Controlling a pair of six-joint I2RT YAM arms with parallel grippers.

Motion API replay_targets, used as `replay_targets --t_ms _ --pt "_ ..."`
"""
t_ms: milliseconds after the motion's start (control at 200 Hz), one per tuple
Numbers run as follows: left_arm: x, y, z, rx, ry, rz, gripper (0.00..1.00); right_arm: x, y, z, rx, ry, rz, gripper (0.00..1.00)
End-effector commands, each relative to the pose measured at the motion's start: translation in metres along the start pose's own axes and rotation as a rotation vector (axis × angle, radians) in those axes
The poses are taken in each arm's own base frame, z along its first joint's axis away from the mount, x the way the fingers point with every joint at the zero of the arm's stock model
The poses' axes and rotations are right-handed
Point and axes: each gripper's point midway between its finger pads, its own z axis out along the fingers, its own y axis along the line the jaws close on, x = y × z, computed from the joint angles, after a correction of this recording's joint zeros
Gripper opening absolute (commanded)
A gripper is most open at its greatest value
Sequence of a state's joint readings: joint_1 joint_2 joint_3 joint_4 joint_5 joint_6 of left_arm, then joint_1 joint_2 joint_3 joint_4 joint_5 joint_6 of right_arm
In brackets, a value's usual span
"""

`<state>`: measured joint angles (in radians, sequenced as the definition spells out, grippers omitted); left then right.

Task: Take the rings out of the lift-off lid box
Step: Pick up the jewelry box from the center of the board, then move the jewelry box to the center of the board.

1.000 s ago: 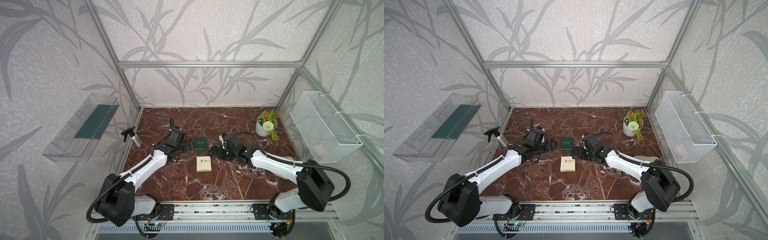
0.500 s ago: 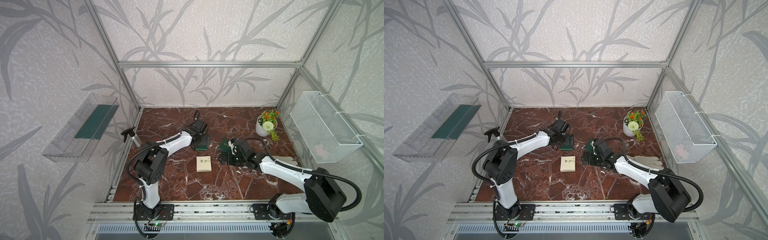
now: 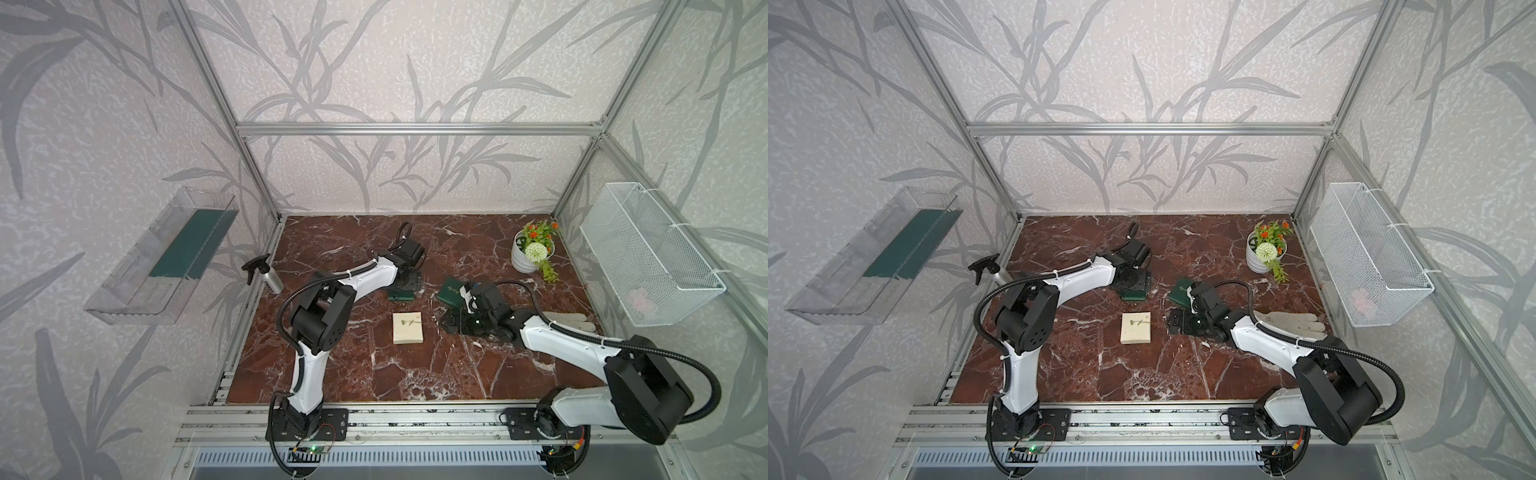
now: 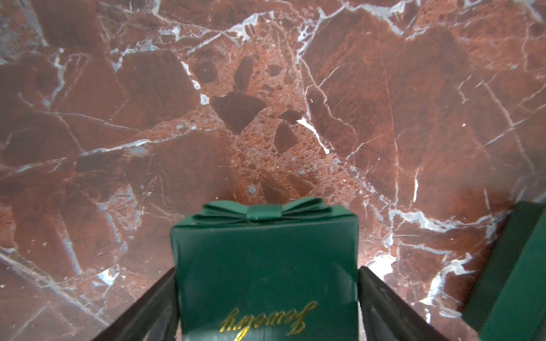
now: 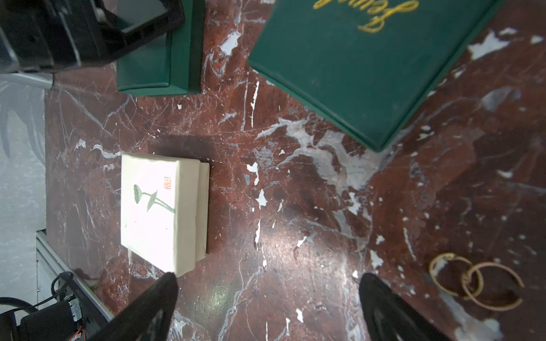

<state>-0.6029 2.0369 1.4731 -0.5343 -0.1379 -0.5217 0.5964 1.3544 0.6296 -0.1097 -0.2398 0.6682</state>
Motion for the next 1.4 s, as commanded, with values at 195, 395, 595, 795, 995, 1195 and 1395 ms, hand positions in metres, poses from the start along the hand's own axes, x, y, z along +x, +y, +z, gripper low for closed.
replay_targets --t_ms 195,395,595,795,995,1195,1395 --pt "0.006 -0.005 -0.004 -0.018 0.003 0.045 0.67 0.005 0.005 0.005 -0.062 0.013 0.023 0.94" --pt "-0.005 -0.006 -0.025 0.022 -0.034 0.042 0.65 0.020 0.016 0.017 -0.084 0.055 0.000 0.87" --pt "-0.011 0.020 -0.055 0.008 -0.081 0.005 0.64 0.039 0.050 0.041 -0.108 0.132 -0.070 0.74" --pt "-0.006 0.061 -0.074 -0.005 -0.102 -0.075 0.63 0.049 0.079 0.069 -0.165 0.198 -0.075 0.65" --pt "-0.002 0.085 -0.083 -0.016 -0.112 -0.115 0.63 0.056 0.122 0.096 -0.253 0.274 -0.110 0.57" --pt "-0.004 0.094 -0.087 -0.046 -0.129 -0.118 0.62 0.047 0.130 0.101 -0.247 0.265 -0.124 0.62" --pt "-0.002 0.081 -0.085 0.017 -0.101 -0.116 0.59 0.033 0.102 0.078 -0.189 0.208 -0.100 0.83"
